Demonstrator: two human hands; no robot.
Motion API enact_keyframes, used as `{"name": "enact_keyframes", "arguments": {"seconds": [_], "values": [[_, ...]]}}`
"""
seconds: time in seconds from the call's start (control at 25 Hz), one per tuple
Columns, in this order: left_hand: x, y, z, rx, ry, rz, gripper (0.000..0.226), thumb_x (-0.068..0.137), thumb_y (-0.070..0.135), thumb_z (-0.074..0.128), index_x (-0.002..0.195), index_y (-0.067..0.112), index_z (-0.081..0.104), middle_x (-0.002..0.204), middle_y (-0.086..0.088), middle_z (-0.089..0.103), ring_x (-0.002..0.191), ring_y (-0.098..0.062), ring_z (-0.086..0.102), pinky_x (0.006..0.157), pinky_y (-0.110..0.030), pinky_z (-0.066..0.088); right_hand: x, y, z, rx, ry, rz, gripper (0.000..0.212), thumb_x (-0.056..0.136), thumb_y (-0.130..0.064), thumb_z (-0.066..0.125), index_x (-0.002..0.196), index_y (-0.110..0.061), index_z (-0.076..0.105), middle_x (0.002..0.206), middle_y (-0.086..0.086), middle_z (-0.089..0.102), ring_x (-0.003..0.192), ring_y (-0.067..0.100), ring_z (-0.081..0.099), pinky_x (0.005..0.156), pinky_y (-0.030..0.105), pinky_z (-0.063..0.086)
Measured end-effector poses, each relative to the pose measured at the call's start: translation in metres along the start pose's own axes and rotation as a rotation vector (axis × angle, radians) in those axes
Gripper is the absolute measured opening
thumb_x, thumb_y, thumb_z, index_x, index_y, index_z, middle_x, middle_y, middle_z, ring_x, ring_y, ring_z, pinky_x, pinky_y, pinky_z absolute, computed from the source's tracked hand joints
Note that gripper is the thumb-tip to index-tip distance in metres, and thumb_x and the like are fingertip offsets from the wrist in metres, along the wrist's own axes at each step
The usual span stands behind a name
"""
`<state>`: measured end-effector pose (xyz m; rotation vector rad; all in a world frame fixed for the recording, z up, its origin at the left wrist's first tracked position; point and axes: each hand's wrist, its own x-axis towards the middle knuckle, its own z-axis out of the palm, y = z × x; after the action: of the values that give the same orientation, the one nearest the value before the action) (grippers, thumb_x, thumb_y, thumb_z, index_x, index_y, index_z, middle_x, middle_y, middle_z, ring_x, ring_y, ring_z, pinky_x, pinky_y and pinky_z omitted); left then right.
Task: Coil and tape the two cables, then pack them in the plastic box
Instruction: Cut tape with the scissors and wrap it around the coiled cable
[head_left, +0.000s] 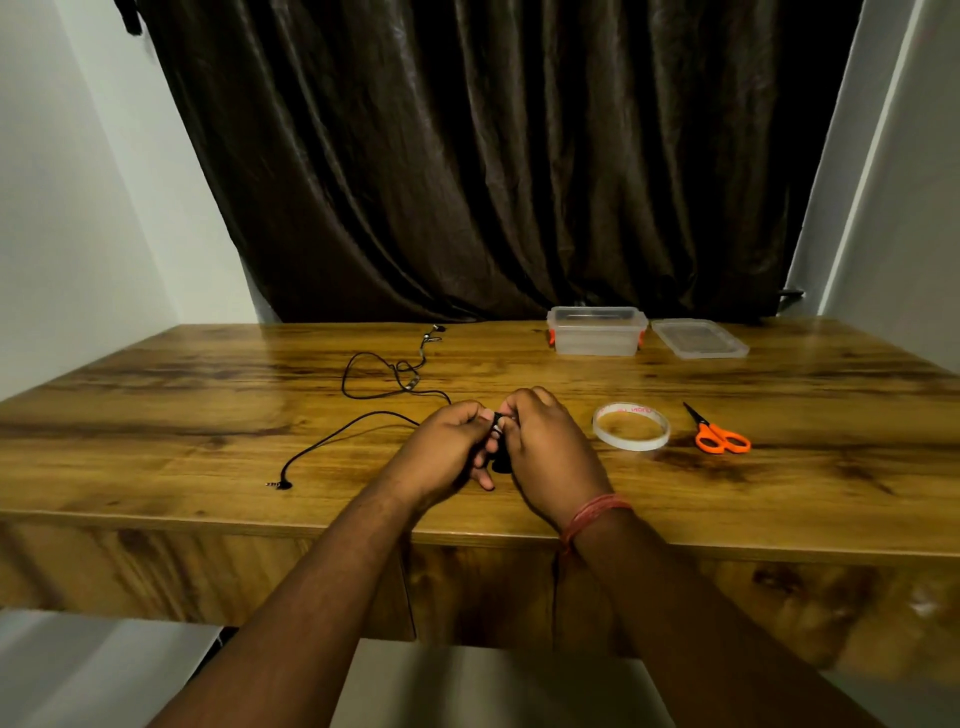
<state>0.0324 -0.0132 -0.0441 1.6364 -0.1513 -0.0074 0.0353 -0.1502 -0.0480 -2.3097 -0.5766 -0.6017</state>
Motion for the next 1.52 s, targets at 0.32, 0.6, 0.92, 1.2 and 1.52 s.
{"name": "enact_keyframes", "arguments": {"seconds": [0.32,0.6,0.92,1.2,1.52], "values": [[0.000,0.009,-0.009,-0.133,-0.092,-0.080,0.033,0.103,0.025,0.043,0.089,0.003,0.062,0.063,-0.007,0.055,0.046,-0.013,0.047,0.043,-0.027,0.052,-0.001,-0.003,-0.003,-0.077,0.014,-0.079,0.013,0.099,-0.017,0.046,0.104,-0.013,0.057,0.107,0.003,0.054,0.100,0.019,0.050,0.077,0.026,0.035],[-0.001,0.007,-0.018,-0.163,-0.194,-0.046,0.021,0.097,0.011,0.044,0.096,-0.002,0.061,0.074,-0.009,0.056,0.054,-0.013,0.049,0.050,-0.029,0.054,-0.001,-0.001,-0.004,-0.042,0.019,-0.056,0.013,0.098,-0.012,0.046,0.104,-0.015,0.057,0.106,0.001,0.053,0.100,0.015,0.048,0.078,0.022,0.031],[-0.001,0.001,-0.017,-0.016,-0.205,0.002,0.006,0.095,0.006,0.058,0.097,0.000,0.057,0.066,-0.007,0.049,0.050,-0.010,0.050,0.053,-0.026,0.056,-0.001,-0.001,-0.005,0.001,0.010,-0.049,0.010,0.098,-0.012,0.047,0.098,-0.017,0.056,0.100,-0.002,0.050,0.091,0.013,0.044,0.075,0.025,0.033],[-0.002,0.000,-0.015,-0.054,-0.116,0.016,0.016,0.098,0.007,0.051,0.084,0.001,0.056,0.060,-0.008,0.049,0.042,-0.011,0.051,0.049,-0.025,0.056,-0.001,-0.003,-0.007,0.160,-0.043,-0.014,0.019,0.093,-0.013,0.052,0.110,-0.014,0.060,0.108,-0.004,0.052,0.094,0.008,0.049,0.081,0.022,0.040],[-0.001,0.002,-0.015,-0.092,-0.097,0.018,0.015,0.100,0.009,0.049,0.088,0.002,0.055,0.062,-0.008,0.051,0.044,-0.010,0.050,0.048,-0.026,0.056,-0.002,-0.001,-0.003,0.156,-0.074,-0.033,0.026,0.088,-0.012,0.061,0.114,-0.015,0.059,0.109,-0.006,0.051,0.091,0.006,0.050,0.080,0.018,0.040]]}}
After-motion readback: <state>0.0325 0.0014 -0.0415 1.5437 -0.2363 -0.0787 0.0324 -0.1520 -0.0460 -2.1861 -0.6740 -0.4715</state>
